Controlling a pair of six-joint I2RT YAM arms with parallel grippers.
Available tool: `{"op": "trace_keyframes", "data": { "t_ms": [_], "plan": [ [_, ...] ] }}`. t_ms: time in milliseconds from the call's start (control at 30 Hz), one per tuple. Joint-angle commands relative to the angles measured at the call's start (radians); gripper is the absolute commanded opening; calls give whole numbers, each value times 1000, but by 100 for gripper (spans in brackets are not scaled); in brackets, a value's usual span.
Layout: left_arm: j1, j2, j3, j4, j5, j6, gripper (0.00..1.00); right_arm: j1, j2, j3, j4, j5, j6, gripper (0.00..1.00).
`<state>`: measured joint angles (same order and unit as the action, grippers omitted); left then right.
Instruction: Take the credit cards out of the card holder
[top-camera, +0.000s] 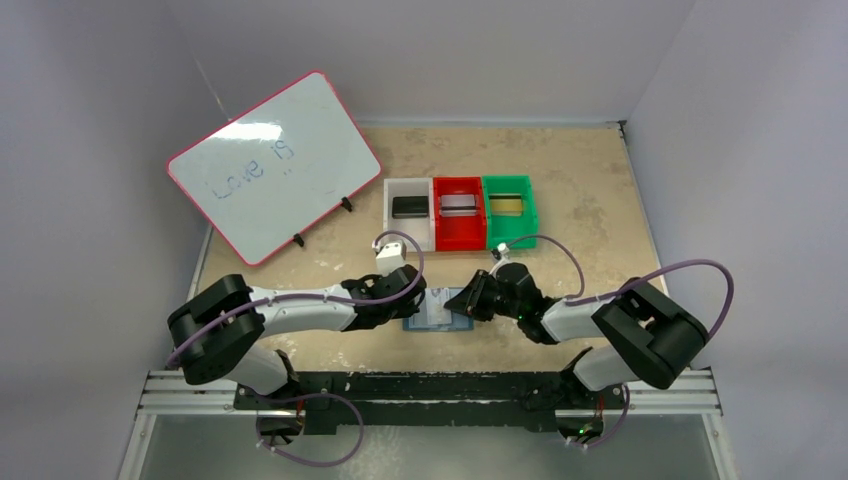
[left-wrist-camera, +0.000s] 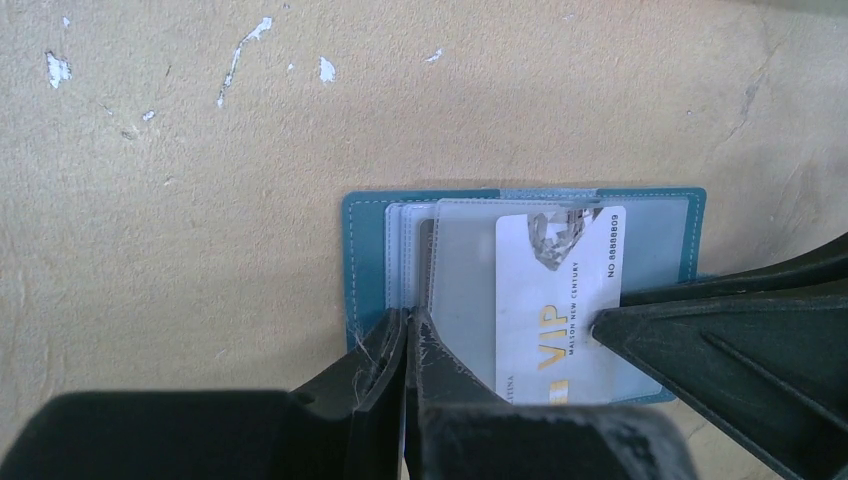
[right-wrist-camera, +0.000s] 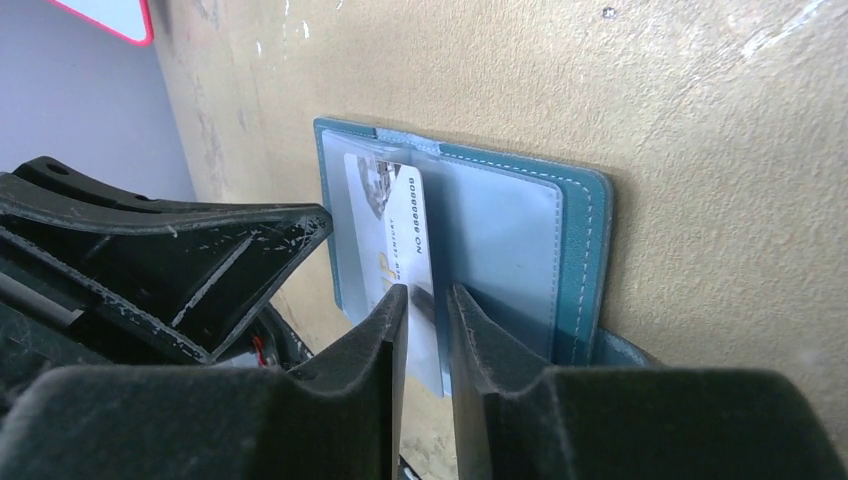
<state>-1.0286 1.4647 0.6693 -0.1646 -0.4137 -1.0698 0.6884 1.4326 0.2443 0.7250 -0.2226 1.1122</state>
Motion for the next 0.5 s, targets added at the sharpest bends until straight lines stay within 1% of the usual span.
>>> {"op": "trace_keyframes", "data": {
  "t_ms": [0,167,367,467],
  "plan": [
    [0,-3,-5,-61,0,35,0,-4,2,7,-11,-3,-31,25],
    [-1,-29,1,-68,-1,37,0,-4,20,12,23,-13,-22,27],
    [0,-73,13,-76,-16,50,3,-4,37,25,61,-56,-50,25],
    [-1,-76,35,-109,-37,58,3,-4,49,35,68,-75,-64,25]
  ]
}}
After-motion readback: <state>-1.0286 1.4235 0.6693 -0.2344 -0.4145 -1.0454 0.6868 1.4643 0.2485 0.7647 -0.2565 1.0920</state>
